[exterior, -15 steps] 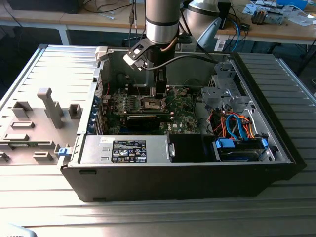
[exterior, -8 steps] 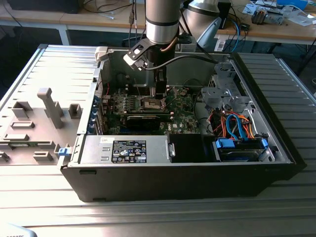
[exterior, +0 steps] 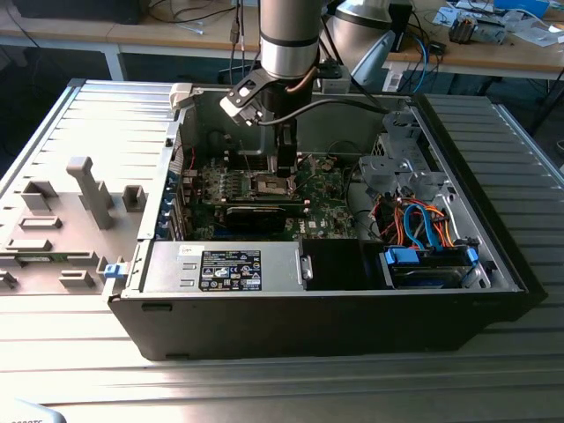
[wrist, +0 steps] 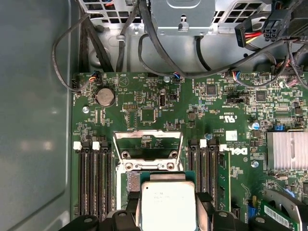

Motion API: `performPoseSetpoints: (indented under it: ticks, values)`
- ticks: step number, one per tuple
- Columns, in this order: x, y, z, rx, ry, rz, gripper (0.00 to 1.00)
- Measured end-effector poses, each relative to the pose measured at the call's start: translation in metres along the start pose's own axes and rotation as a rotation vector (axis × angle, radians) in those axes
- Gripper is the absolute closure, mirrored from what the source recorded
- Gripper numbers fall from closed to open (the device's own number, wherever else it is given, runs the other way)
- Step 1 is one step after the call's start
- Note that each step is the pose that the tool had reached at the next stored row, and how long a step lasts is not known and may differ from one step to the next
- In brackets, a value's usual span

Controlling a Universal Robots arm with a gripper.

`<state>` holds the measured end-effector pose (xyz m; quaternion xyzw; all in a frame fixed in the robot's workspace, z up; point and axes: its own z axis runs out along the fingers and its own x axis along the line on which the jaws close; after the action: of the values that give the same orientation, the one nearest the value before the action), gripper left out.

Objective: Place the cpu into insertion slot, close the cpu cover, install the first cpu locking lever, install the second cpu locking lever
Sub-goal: 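Place the cpu into insertion slot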

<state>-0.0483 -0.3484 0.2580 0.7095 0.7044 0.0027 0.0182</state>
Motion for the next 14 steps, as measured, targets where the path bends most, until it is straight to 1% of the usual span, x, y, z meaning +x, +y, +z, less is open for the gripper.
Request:
performPoseSetpoints:
  ticks: [2, 5, 7, 9, 14]
  values:
    - [0.0, -0.0001, 0.0002, 0.0, 0.0, 0.001, 0.45]
    - [0.0003, -0.001, 0.0006, -0.0004, 0.0005, -0.017, 0.45]
    - [0.0003, -0.0012, 0.0007, -0.0005, 0.0005, -0.023, 0.45]
    - [0.0004, -0.0012, 0.0009, -0.0007, 0.0008, -0.026, 0.45]
    - [0.0006, -0.0041, 0.002, -0.0006, 0.0007, -0.028, 0.45]
